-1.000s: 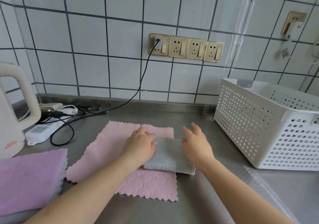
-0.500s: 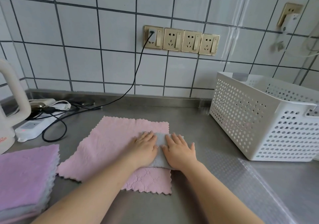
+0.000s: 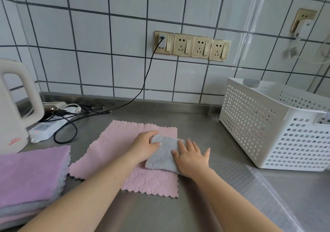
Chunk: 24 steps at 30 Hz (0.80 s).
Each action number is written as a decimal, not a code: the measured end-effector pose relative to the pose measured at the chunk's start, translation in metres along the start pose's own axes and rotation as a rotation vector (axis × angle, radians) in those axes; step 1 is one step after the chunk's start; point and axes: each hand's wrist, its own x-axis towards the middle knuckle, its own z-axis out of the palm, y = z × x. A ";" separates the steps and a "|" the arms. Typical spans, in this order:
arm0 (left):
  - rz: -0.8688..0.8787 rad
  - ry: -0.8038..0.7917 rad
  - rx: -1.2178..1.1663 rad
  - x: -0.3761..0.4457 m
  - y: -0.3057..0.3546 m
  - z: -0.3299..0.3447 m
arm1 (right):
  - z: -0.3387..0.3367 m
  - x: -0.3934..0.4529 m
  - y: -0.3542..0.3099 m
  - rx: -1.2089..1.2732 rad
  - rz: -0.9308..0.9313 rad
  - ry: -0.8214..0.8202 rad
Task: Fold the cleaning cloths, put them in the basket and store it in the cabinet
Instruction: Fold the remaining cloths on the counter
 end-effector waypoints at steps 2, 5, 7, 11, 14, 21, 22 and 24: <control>-0.063 -0.034 -0.161 0.001 0.001 -0.002 | 0.000 -0.002 0.000 0.005 0.014 0.009; -0.102 -0.172 -0.199 -0.004 0.001 -0.004 | -0.001 -0.008 -0.002 0.008 0.025 0.087; -0.073 -0.148 -0.143 -0.009 0.003 -0.006 | -0.001 -0.012 -0.002 0.036 0.020 0.158; 0.007 -0.061 -0.275 -0.026 0.011 -0.020 | -0.012 -0.023 -0.003 0.476 -0.024 0.248; 0.059 -0.059 -0.419 -0.043 0.019 -0.049 | -0.028 -0.029 -0.013 0.902 -0.060 0.248; 0.029 0.029 -0.523 -0.098 0.019 -0.160 | -0.070 -0.057 -0.096 1.441 -0.235 -0.014; 0.006 0.046 -0.516 -0.109 0.014 -0.178 | -0.072 -0.061 -0.115 1.427 -0.255 -0.034; -0.051 0.070 -0.488 -0.125 0.004 -0.204 | -0.076 -0.068 -0.145 1.372 -0.290 -0.080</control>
